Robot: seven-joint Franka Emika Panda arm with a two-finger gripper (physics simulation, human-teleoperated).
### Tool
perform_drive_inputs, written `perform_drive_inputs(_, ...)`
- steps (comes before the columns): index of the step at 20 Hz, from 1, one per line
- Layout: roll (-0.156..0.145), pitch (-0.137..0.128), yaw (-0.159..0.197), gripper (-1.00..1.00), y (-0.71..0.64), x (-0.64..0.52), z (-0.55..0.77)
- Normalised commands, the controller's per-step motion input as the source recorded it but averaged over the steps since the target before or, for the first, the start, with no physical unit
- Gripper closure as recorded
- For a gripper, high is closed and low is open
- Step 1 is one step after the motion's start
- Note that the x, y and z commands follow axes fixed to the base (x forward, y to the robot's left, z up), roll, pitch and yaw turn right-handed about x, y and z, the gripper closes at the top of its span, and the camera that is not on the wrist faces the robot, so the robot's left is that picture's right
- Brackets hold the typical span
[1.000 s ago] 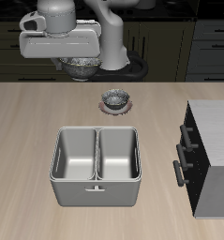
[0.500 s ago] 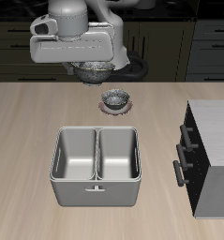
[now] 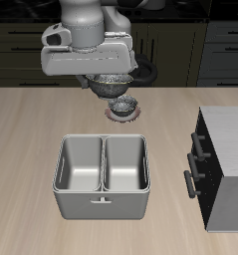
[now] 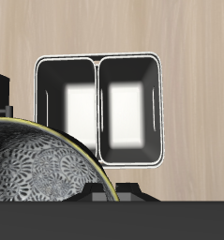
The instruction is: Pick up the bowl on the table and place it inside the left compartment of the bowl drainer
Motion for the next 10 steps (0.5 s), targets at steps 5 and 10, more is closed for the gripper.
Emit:
perform_drive_inputs(5, 0.013, 0.005, 0.009, 1.00, 0.14, 0.08, -0.07)
perform_drive_inputs(10, 0.021, 0.011, 0.002, 1.00, 0.22, 0.11, -0.09)
